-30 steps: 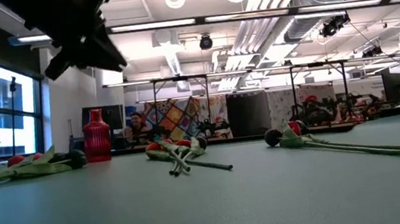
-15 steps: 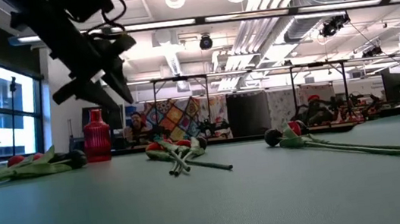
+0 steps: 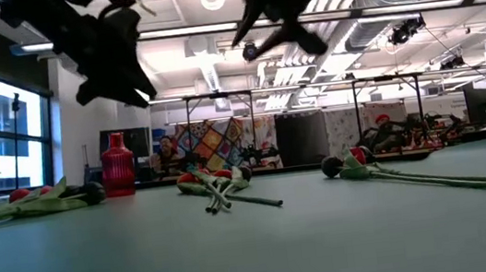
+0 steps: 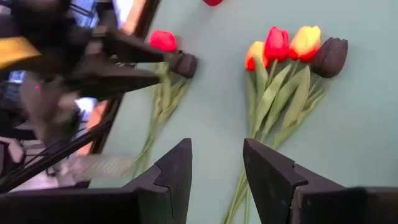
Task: Sort flowers into vase by color
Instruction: Put the orange flower into the green vase
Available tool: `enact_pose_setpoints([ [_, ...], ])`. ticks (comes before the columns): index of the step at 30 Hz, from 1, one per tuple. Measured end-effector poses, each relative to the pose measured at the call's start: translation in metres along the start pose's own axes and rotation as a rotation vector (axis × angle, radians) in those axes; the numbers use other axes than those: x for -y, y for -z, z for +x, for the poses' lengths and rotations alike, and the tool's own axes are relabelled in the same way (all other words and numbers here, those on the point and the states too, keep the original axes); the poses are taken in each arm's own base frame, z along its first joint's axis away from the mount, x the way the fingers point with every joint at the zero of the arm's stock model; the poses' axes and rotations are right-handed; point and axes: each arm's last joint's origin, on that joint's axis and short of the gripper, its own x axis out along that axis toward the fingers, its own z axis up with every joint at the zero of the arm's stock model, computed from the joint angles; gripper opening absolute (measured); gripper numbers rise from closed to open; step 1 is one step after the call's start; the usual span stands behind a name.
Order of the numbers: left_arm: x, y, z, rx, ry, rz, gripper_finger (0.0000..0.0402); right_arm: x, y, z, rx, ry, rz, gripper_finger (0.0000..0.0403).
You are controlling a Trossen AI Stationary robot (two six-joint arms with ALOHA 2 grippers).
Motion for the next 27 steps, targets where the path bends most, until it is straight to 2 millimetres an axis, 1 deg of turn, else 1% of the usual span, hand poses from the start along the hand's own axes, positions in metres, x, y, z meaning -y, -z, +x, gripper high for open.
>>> enact_pose_setpoints([
  [6, -0.004, -0.002, -0.019, 0.036, 0.018, 0.054, 0.0131, 0.024, -0.016, 0.053, -0.058, -0.015, 0.02, 0.0133],
  [10, -0.008, -0.002, -0.024, 0.039, 0.01, 0.042, 0.0131, 0.043, -0.029, 0.086, -0.1, -0.072, 0.045, 0.0133],
  [13, -0.012, -0.001, -0.025, 0.018, -0.018, -0.003, 0.0131, 0.06, -0.038, 0.106, -0.142, -0.053, 0.079, 0.0133],
  [15, -0.016, 0.0, -0.025, 0.003, -0.042, -0.023, 0.0131, 0.068, -0.042, 0.116, -0.16, -0.023, 0.093, 0.0128],
  [19, -0.024, 0.0, -0.024, -0.025, -0.093, -0.044, 0.0131, 0.075, -0.045, 0.129, -0.202, -0.005, 0.094, 0.0105],
  [22, -0.028, -0.001, -0.024, -0.031, -0.11, -0.057, 0.0131, 0.075, -0.045, 0.134, -0.223, 0.017, 0.098, 0.0081],
  [27, -0.032, -0.003, -0.023, -0.019, -0.12, -0.046, 0.0131, 0.068, -0.035, 0.141, -0.255, 0.105, 0.12, 0.0057],
])
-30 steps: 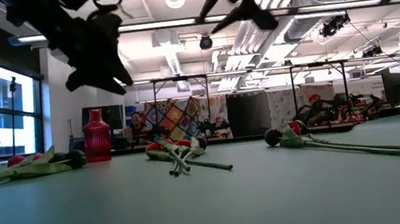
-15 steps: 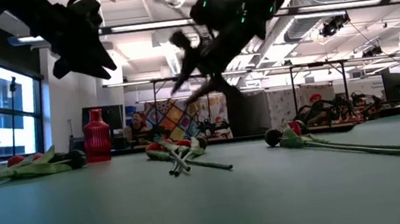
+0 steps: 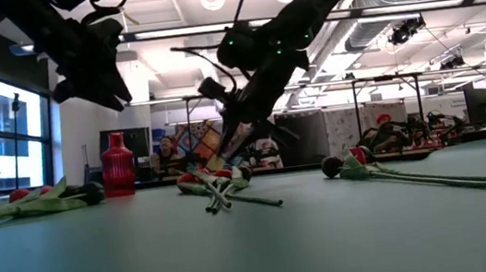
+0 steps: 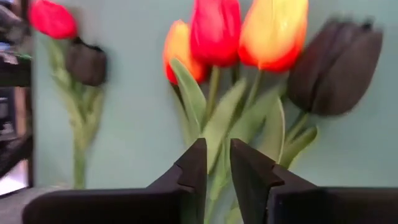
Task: Sort flowers into vase by color
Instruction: Put the orange flower into the green vase
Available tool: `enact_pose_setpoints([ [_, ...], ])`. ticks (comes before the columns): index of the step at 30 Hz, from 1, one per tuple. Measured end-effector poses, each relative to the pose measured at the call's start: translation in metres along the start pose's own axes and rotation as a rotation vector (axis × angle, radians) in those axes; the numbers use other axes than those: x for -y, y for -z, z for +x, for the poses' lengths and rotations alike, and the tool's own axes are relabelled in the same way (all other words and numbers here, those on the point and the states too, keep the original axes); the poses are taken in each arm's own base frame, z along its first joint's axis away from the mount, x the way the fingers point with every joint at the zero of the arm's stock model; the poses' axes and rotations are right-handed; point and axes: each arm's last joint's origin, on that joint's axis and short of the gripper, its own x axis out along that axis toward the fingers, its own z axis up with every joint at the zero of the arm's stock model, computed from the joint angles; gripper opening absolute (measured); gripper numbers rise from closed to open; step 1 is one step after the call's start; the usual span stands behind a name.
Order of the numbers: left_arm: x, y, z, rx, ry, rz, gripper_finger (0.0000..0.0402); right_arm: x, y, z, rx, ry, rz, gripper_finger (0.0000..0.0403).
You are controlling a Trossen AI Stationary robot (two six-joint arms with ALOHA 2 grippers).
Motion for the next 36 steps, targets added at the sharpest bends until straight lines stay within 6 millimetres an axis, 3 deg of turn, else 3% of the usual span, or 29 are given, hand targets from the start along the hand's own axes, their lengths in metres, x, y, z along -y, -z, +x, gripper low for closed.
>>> enact_pose_setpoints([
  [5, -0.003, -0.001, 0.001, -0.014, 0.009, 0.053, 0.0131, -0.009, 0.006, 0.012, 0.033, 0.065, 0.053, 0.0056],
  [13, -0.004, -0.002, 0.001, -0.027, 0.035, 0.19, 0.0131, -0.012, -0.005, 0.041, 0.0, 0.172, 0.074, 0.0056],
  [17, -0.004, -0.002, 0.001, -0.026, 0.035, 0.25, 0.0131, -0.026, -0.011, 0.034, 0.025, 0.203, 0.028, 0.0056],
  [21, -0.004, 0.0, 0.001, -0.043, 0.033, 0.269, 0.0131, -0.042, -0.017, 0.013, 0.113, 0.303, -0.017, 0.0056],
  [24, -0.005, 0.001, 0.001, -0.05, 0.031, 0.316, 0.0131, -0.043, -0.021, 0.005, 0.129, 0.357, -0.032, 0.0055],
  [32, -0.006, -0.002, 0.001, -0.032, 0.023, 0.337, 0.0131, -0.044, -0.014, 0.008, 0.108, 0.351, 0.061, 0.0055],
  [36, -0.006, -0.002, 0.001, -0.027, 0.018, 0.345, 0.0131, -0.034, -0.012, 0.026, 0.08, 0.382, 0.085, 0.0055],
])
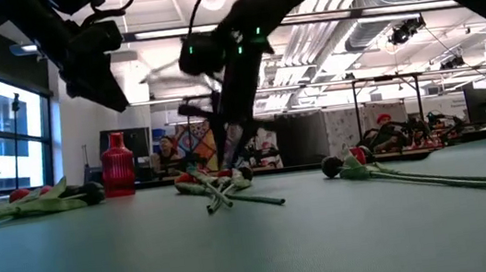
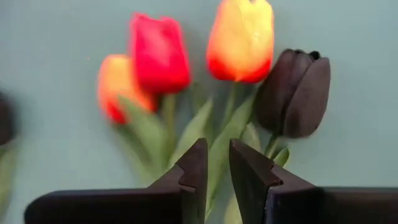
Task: Sort flowers into vase by color
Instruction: Put the orange flower into the green vase
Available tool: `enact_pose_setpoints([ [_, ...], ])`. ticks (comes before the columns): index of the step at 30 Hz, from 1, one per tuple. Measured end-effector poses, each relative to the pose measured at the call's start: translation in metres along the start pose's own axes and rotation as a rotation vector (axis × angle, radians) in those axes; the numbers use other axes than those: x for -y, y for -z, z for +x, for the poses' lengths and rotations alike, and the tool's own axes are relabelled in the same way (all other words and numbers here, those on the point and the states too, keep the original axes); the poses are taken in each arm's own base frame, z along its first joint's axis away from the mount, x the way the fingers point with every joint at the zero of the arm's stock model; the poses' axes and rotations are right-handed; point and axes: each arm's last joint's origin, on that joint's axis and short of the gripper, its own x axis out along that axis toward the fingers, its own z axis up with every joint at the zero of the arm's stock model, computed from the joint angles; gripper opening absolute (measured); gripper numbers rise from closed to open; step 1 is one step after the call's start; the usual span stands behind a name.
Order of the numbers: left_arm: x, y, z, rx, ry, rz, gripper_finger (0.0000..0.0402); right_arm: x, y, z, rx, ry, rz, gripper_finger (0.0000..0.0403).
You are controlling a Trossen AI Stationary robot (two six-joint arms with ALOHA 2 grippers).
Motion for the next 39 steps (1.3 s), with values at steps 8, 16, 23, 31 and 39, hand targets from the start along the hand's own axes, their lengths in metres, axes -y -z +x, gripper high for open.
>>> enact_pose_setpoints([
  [8, 0.0, 0.001, 0.0, -0.01, 0.003, 0.02, 0.0131, 0.003, -0.001, 0.019, -0.029, 0.012, 0.017, 0.0055],
  [16, 0.001, 0.001, 0.0, -0.014, 0.023, 0.02, 0.0131, 0.009, -0.011, 0.019, -0.018, 0.017, 0.033, 0.0055],
  [23, 0.001, 0.001, 0.0, -0.013, 0.022, 0.045, 0.0131, 0.007, -0.012, 0.019, -0.018, -0.009, -0.015, 0.0035],
  [31, 0.005, 0.002, 0.0, -0.041, 0.165, 0.043, 0.0131, -0.003, -0.016, 0.008, 0.02, -0.115, -0.079, 0.0008],
  [39, 0.004, 0.002, 0.0, -0.038, 0.143, 0.043, 0.0131, -0.02, -0.026, -0.039, 0.117, -0.215, -0.128, 0.0002],
])
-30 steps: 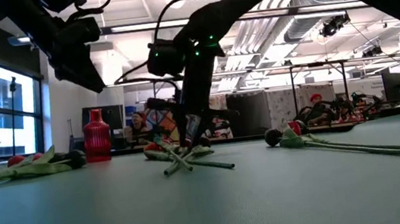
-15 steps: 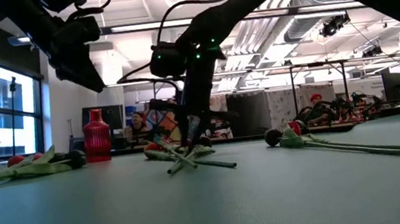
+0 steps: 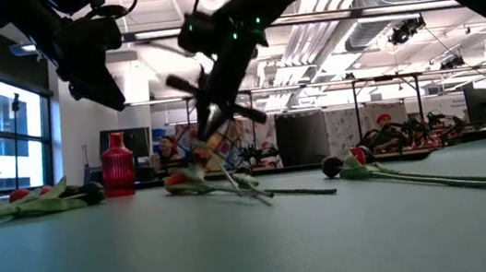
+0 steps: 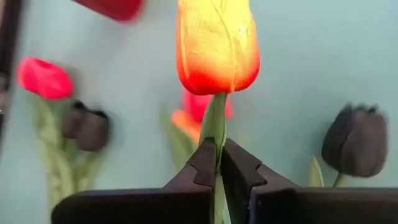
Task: Sort flowers into vase by color
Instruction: Put the orange flower into the green vase
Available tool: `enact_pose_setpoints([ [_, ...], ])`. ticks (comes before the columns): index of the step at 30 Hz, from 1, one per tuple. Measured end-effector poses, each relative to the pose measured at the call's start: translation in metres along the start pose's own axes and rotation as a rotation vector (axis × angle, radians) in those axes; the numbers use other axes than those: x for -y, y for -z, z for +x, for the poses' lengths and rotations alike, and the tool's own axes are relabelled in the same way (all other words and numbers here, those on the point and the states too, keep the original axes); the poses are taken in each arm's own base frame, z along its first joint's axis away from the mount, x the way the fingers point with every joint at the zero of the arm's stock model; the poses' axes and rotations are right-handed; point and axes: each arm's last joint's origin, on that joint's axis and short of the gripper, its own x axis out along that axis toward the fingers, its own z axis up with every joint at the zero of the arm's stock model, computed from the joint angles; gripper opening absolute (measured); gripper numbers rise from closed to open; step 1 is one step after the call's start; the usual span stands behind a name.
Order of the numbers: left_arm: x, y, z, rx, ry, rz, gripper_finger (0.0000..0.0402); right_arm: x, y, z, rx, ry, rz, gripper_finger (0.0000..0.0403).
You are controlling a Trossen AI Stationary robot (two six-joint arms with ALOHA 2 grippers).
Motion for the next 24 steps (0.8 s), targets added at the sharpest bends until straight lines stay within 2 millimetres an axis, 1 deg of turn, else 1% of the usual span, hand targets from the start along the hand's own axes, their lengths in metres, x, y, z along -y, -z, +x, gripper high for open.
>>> enact_pose_setpoints([
  [4, 0.0, 0.0, 0.0, 0.0, 0.0, -0.019, 0.0131, -0.014, -0.011, -0.031, 0.074, -0.046, -0.034, 0.0002],
  [7, 0.0, 0.0, 0.0, -0.002, 0.007, -0.027, 0.0131, -0.025, -0.017, -0.061, 0.139, -0.07, -0.072, 0.0001],
  [11, 0.001, 0.001, 0.0, -0.013, 0.016, -0.036, 0.0131, -0.035, -0.019, -0.101, 0.196, -0.064, -0.118, 0.0001],
  [16, 0.001, 0.002, 0.0, -0.019, 0.013, -0.05, 0.0131, -0.043, -0.018, -0.156, 0.257, -0.06, -0.182, 0.0],
  [19, 0.001, 0.002, 0.0, -0.019, 0.013, -0.049, 0.0131, -0.047, -0.014, -0.185, 0.289, -0.06, -0.211, 0.0],
  [22, 0.001, 0.001, 0.0, -0.013, 0.015, -0.047, 0.0131, -0.05, -0.007, -0.217, 0.328, -0.08, -0.251, 0.0],
  [24, 0.002, 0.0, 0.0, -0.005, 0.019, -0.044, 0.0131, -0.048, 0.001, -0.238, 0.347, -0.098, -0.265, 0.0],
])
